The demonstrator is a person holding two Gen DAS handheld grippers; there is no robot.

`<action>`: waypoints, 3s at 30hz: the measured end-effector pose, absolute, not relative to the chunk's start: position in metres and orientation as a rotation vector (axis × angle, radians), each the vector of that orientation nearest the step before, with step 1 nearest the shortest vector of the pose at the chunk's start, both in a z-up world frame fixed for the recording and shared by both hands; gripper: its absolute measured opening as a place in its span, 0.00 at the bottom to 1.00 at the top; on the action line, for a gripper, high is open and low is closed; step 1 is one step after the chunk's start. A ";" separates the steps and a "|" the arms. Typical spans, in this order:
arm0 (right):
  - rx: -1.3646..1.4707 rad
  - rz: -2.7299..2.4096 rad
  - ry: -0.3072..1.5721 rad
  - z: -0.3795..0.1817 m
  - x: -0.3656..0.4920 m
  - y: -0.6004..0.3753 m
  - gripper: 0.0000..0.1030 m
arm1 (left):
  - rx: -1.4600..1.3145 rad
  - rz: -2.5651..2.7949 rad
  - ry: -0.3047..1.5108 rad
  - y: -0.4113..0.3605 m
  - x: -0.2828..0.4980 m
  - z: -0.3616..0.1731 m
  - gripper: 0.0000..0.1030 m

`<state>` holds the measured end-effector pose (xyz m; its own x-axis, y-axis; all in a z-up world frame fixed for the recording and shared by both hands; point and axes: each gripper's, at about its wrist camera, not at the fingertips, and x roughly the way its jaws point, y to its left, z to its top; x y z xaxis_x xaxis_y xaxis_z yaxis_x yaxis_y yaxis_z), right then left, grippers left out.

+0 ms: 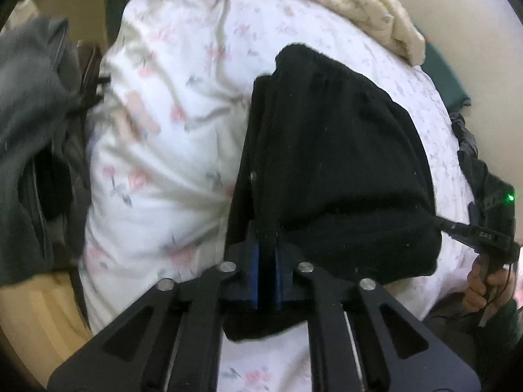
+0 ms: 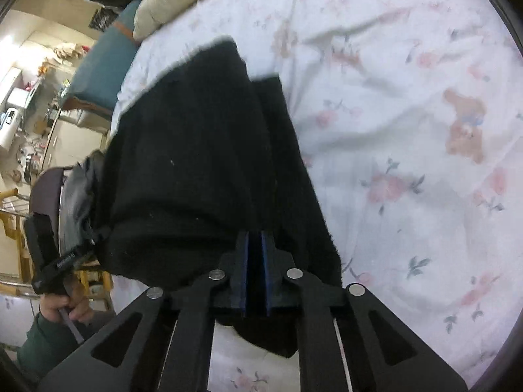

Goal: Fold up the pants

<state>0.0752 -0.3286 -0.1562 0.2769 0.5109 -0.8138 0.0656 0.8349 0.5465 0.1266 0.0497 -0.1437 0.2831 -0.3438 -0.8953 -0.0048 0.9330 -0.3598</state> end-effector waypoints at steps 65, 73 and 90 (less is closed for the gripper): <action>0.409 0.512 1.216 -0.114 0.193 -0.266 0.08 | -0.192 -0.362 1.133 0.001 0.214 -0.110 0.61; 0.386 0.409 1.386 -0.166 0.085 -0.276 0.04 | -0.136 -0.295 1.338 0.004 0.133 -0.180 0.61; 0.779 0.302 1.132 -0.145 0.010 -0.311 0.79 | -0.588 -0.140 1.123 0.038 0.034 -0.154 0.74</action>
